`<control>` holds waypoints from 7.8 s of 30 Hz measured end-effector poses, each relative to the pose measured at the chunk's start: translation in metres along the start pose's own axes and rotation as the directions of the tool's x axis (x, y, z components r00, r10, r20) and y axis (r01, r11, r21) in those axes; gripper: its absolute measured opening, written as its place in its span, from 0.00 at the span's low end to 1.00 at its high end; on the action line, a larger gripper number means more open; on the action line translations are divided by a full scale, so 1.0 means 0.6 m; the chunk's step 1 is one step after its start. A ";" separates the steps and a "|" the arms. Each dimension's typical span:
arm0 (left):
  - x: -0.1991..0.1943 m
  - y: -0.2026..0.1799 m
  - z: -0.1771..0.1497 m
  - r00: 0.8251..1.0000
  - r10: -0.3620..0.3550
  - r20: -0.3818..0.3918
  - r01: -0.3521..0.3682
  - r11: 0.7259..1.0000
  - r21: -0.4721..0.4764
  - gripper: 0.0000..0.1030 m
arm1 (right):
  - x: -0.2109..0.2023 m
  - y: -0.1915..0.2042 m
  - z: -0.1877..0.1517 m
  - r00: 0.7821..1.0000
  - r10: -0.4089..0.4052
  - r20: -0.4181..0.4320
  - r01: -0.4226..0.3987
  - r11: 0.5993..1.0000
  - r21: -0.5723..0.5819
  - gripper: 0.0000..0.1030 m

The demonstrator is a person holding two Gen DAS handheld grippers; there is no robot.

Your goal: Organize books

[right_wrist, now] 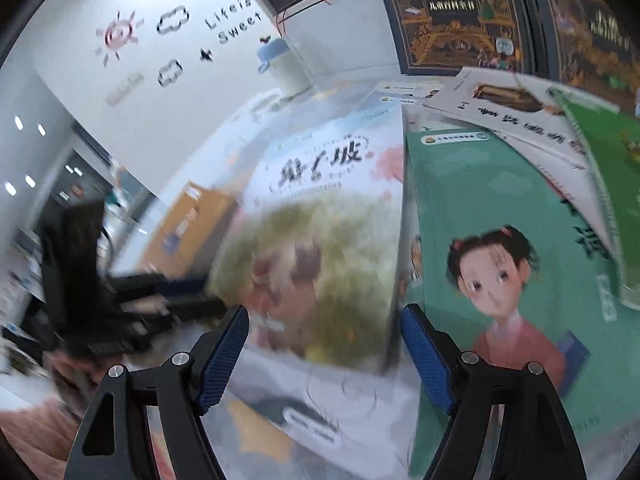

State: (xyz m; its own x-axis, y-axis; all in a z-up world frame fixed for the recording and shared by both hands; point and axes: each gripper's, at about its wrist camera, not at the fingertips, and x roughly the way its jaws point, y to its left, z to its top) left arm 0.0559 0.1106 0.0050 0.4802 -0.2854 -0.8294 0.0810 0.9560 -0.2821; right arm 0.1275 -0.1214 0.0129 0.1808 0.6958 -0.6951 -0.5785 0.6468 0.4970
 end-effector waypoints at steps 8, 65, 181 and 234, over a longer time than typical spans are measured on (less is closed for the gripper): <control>-0.001 -0.004 0.009 1.000 0.014 0.003 -0.014 1.000 0.018 0.37 | 0.005 -0.002 0.011 0.999 0.037 0.009 -0.038 0.998 0.060 0.77; -0.069 -0.037 -0.151 0.966 -0.225 -0.124 0.225 0.974 -0.014 0.23 | -0.088 -0.026 -0.241 0.929 0.355 -0.110 -0.321 0.916 0.240 0.23; -0.180 0.270 -0.089 0.969 0.159 0.190 -0.132 0.980 -0.149 0.38 | 0.168 0.348 -0.077 1.000 0.004 -0.016 -0.008 0.968 -0.250 0.62; -0.134 -0.013 0.016 0.981 0.034 0.191 -0.044 0.998 0.044 0.41 | -0.080 0.065 -0.087 0.987 -0.094 0.130 0.092 0.996 0.023 0.66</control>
State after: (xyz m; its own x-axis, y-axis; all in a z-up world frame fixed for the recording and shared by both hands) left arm 0.0248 0.1270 0.0785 0.6409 -0.2341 -0.7311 0.0981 0.9695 -0.2244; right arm 0.0549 -0.1462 0.0386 0.3365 0.6665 -0.6652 -0.5413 0.7150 0.4425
